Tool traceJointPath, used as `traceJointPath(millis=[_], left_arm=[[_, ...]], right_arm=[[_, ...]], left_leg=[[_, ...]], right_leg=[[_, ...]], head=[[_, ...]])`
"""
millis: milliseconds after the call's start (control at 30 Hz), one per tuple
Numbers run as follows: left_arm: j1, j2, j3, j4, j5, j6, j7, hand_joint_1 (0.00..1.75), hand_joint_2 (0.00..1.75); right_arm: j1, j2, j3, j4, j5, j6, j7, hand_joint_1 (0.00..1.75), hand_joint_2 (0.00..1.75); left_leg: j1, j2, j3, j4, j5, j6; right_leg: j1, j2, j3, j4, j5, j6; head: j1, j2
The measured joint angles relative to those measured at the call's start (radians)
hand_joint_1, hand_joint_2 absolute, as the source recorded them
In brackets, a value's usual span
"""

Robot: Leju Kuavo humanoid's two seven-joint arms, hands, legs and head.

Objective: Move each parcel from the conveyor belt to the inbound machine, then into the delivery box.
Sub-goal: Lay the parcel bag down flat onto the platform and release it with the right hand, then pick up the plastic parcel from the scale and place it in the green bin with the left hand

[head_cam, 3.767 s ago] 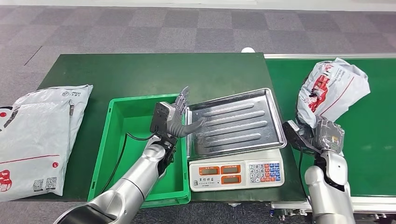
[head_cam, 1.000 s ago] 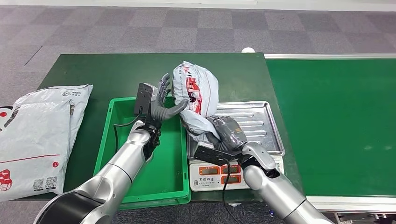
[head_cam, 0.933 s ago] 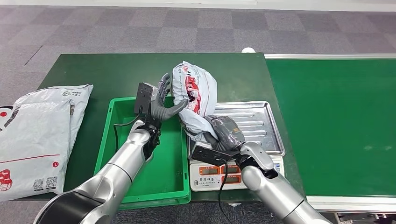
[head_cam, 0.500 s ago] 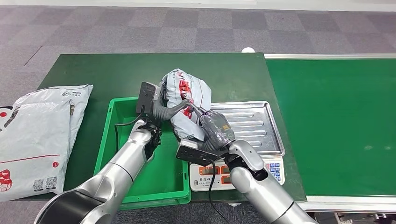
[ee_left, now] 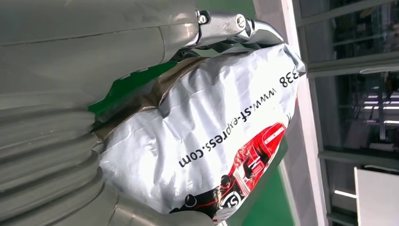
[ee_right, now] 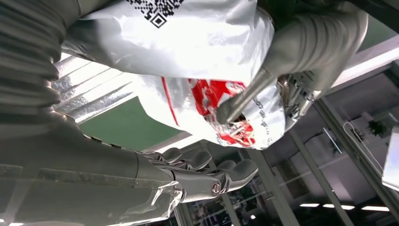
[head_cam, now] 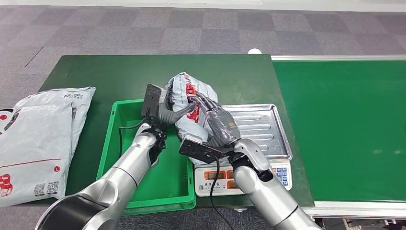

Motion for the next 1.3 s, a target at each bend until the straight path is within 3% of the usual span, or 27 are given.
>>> traceJointPath(millis=[100, 333, 533, 800, 1000, 1300], left_arm=[[-0.001, -0.002, -0.013, 0.001, -0.064, 0.023, 0.005, 1.75, 1.75], [-0.003, -0.026, -0.061, 0.006, -0.128, -0.092, 0.074, 1.75, 1.75], [-0.014, -0.044, -0.096, 0.007, -0.150, -0.148, 0.100, 1.75, 1.75], [-0.017, -0.043, -0.121, 0.004, -0.103, -0.239, 0.122, 1.75, 1.75], [-0.017, -0.027, -0.132, -0.002, -0.051, -0.310, 0.149, 1.75, 1.75], [-0.029, 0.039, -0.135, -0.085, -0.060, -0.224, 0.171, 1.75, 1.75]], right_arm=[[-0.001, 0.013, -0.024, 0.006, 0.013, 0.017, -0.010, 0.00, 1.75], [-0.030, 0.020, -0.066, 0.060, -0.019, 0.031, -0.062, 0.00, 1.75], [-0.042, 0.007, -0.116, 0.119, -0.106, -0.025, -0.114, 0.00, 1.75], [-0.075, -0.104, -0.195, 0.234, -0.386, -0.103, -0.254, 0.00, 1.75], [-0.077, -0.172, -0.254, 0.304, -0.485, -0.105, -0.286, 0.00, 1.75], [-0.036, -0.205, -0.356, 0.356, -0.562, -0.121, -0.330, 0.00, 1.75]], left_leg=[[0.000, 0.000, 0.000, 0.000, 0.000, 0.000], [0.000, 0.000, 0.000, 0.000, 0.000, 0.000], [0.000, 0.000, 0.000, 0.000, 0.000, 0.000], [0.000, -0.002, 0.000, 0.001, 0.000, 0.001], [-0.001, -0.001, 0.000, 0.001, -0.001, 0.001], [0.000, 0.000, 0.001, 0.001, 0.000, 0.001]], right_leg=[[0.000, 0.000, 0.000, 0.000, 0.000, 0.000], [0.000, 0.000, 0.000, 0.000, 0.000, 0.000], [0.000, 0.000, 0.000, 0.000, 0.000, 0.000], [0.000, -0.002, 0.001, -0.001, 0.000, 0.001], [0.000, -0.002, 0.002, -0.001, 0.001, 0.001], [0.000, -0.001, 0.001, -0.001, 0.001, 0.001]], head=[[0.000, 0.000], [0.000, 0.000], [0.000, 0.000], [0.000, 0.000], [0.000, 0.000], [0.000, 0.000]])
